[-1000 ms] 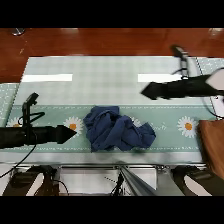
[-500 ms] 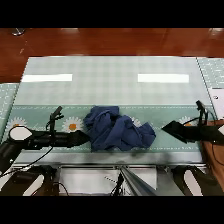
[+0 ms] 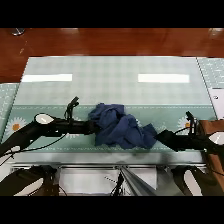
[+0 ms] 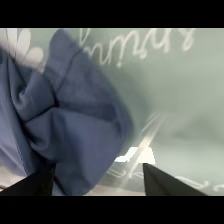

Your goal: Fold the shirts.

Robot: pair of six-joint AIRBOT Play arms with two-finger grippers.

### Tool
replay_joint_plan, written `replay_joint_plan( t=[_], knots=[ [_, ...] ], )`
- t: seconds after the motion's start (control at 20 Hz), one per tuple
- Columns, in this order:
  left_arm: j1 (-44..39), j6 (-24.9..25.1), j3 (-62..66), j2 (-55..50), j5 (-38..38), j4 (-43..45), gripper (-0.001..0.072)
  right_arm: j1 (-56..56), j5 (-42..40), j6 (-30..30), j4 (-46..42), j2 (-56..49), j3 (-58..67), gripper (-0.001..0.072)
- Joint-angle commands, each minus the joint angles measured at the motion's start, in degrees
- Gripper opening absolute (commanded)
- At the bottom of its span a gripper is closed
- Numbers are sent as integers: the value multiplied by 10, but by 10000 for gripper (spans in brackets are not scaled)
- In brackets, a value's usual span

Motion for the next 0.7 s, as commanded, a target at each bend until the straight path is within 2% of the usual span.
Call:
replay_joint_plan(
  t=[0.0,0.15,0.35,0.4,0.45,0.5,0.65],
  knots=[
    [-6,16,43,-20,-6,-1,22,65,-43,19,6,-32,-3,617],
    [-6,16,47,-20,-9,-1,22,123,-106,6,71,-91,-2,617],
    [-8,16,47,-20,-24,-1,22,179,-165,0,111,-177,26,598],
    [-9,16,47,-20,-24,-1,21,190,-168,-9,118,-196,45,522],
    [-10,16,47,-20,-24,-1,22,200,-168,-14,117,-212,65,324],
    [-10,16,47,-20,-24,-1,22,209,-162,-32,117,-226,88,22],
    [31,16,75,-16,-68,-1,22,210,-113,-47,78,-236,194,24]
  ],
)
